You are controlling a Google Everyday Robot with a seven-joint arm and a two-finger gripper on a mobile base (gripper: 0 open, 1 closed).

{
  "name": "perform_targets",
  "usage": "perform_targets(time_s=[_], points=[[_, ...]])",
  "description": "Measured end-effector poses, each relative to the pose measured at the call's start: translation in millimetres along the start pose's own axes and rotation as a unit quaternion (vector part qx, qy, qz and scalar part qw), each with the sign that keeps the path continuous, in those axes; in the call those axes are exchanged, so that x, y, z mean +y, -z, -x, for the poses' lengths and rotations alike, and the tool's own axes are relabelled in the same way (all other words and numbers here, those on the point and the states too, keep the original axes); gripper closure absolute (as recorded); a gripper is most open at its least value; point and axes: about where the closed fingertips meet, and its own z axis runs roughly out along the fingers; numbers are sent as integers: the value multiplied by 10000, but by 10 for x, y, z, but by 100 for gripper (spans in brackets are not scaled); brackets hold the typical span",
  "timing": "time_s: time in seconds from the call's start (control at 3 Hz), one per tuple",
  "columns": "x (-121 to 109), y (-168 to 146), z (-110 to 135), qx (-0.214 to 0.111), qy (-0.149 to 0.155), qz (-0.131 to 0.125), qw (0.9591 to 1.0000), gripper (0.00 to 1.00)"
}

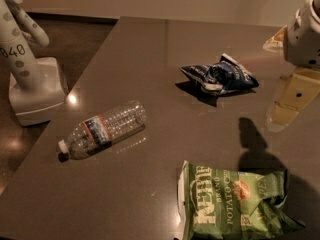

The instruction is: Move green jalapeno chip bag near water bottle

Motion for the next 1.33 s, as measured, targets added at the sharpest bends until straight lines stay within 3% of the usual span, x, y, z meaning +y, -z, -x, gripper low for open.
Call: perform_targets(time_s=[0.67,1.33], points=[[100,-17,-55,-40,-6,50,10000,0],[564,-174,-234,-208,116,354,9991,0]])
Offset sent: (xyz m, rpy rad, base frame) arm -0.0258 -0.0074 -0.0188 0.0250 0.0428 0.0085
